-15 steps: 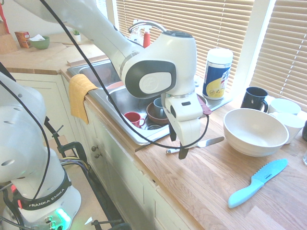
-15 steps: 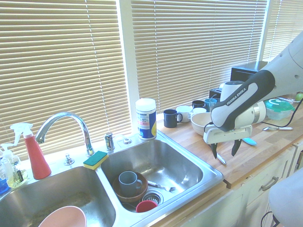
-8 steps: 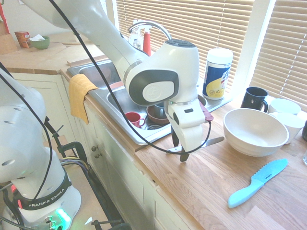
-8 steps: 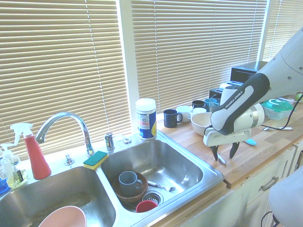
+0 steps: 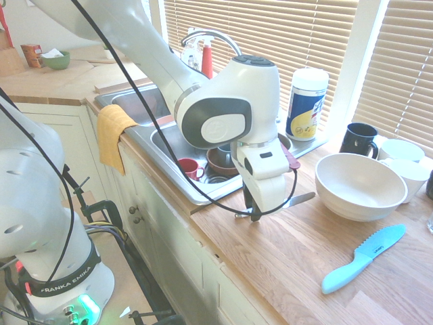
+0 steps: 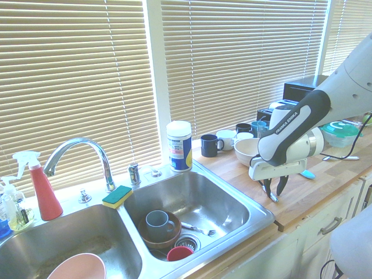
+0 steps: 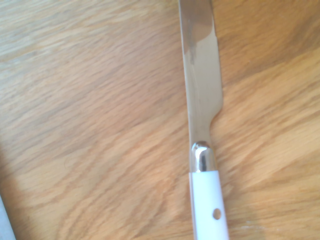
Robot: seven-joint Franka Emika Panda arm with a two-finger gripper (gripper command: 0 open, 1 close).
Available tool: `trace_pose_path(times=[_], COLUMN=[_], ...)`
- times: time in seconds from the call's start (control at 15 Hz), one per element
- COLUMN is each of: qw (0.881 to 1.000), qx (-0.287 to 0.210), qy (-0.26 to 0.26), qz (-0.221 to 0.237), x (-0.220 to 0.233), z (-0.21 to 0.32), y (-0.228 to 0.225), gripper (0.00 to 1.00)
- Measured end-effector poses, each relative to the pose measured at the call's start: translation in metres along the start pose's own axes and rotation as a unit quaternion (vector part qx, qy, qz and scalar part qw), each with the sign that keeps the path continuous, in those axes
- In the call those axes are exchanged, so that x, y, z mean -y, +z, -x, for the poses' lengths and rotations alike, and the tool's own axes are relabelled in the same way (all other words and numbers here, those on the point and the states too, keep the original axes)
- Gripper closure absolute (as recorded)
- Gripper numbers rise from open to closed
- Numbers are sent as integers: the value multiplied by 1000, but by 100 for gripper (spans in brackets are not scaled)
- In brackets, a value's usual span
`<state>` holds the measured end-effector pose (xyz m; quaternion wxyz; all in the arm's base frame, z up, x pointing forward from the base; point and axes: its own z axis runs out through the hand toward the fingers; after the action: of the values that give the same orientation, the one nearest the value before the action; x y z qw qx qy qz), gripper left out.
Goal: Put the knife into the sink
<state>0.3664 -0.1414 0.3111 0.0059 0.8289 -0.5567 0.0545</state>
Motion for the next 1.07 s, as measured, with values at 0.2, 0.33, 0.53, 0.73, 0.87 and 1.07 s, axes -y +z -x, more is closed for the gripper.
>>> trace_pose_path(times=[0.2,0.33,0.53,0.73,0.87,1.07], qw=[1000,1000,1000,1000,999,997], qx=[1,1,2,20,27,24], qy=[-1,0,-1,-13,-29,-63], qz=[-1,-2,-4,-14,-28,-38], x=[0,0,0,5,15,24], z=[0,0,-1,5,14,35], y=[0,-1,-1,-8,-37,-88], gripper=[100,100,100,100,100,100])
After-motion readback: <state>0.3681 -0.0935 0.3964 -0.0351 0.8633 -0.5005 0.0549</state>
